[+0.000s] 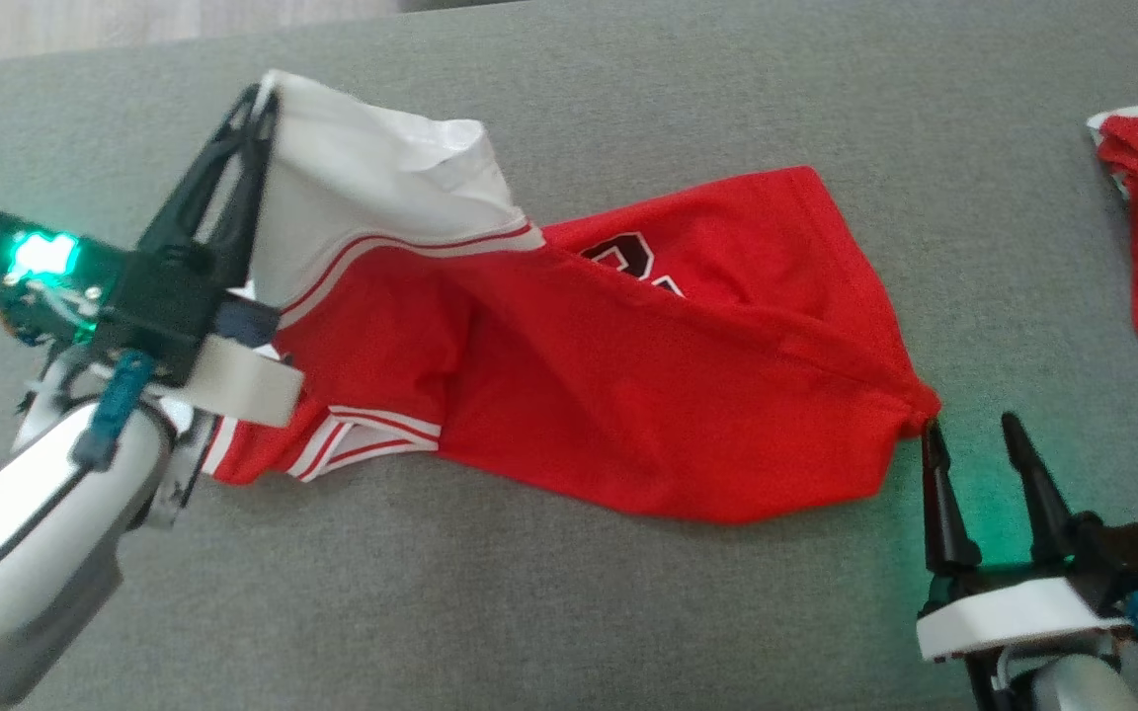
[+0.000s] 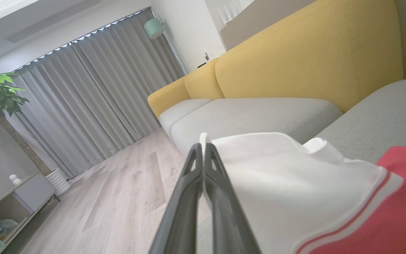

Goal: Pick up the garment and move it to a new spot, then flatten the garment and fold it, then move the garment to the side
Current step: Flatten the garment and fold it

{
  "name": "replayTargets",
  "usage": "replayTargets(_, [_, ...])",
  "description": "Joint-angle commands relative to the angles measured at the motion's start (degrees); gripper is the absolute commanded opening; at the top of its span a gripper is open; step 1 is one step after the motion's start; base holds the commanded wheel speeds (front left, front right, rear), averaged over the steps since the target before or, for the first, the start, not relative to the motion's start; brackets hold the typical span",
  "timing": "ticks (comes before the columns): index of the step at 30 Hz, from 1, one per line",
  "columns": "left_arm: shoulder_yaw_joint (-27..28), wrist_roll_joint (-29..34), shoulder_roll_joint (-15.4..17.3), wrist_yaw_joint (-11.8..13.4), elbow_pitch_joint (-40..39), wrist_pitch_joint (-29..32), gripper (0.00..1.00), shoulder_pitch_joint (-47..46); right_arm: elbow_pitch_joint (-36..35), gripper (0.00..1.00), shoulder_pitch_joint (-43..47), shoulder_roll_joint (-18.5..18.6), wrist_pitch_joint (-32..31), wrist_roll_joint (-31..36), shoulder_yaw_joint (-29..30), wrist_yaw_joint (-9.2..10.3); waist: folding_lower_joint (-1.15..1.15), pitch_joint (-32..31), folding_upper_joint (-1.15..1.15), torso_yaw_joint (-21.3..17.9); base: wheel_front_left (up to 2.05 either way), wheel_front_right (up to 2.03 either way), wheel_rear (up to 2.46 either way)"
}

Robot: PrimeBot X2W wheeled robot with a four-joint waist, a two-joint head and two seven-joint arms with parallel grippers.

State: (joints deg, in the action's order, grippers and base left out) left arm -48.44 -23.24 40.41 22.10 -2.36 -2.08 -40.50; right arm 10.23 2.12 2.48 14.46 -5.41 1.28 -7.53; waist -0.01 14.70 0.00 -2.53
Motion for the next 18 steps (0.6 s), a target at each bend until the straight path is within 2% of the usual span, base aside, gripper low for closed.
replayTargets(1, [4.2, -0.9, 3.3, 1.0, -1.8, -0.9, 0.00, -1.3, 0.7, 1.00, -0.8, 0.4, 0.5, -1.0, -1.5, 0.04, 0.01, -0.2, 0.00, 0.9, 0.00, 0.00, 0.00])
replayTargets(10, [5.1, -1.5, 5.4, 1.1, -1.3, -1.9, 0.00, -0.5, 5.6, 1.00, -4.4, 0.8, 0.5, -2.4, -2.0, 0.04, 0.01, 1.0, 0.00, 2.0, 0.00, 0.00, 0.00])
replayTargets(18, [5.2, -1.8, 5.5, 1.0, -0.6, -2.1, 0.00, -0.9, 7.0, 1.00, -6.2, 2.1, 0.4, -11.2, -6.6, 0.04, 0.01, 2.0, 0.00, 2.5, 0.00, 0.00, 0.00])
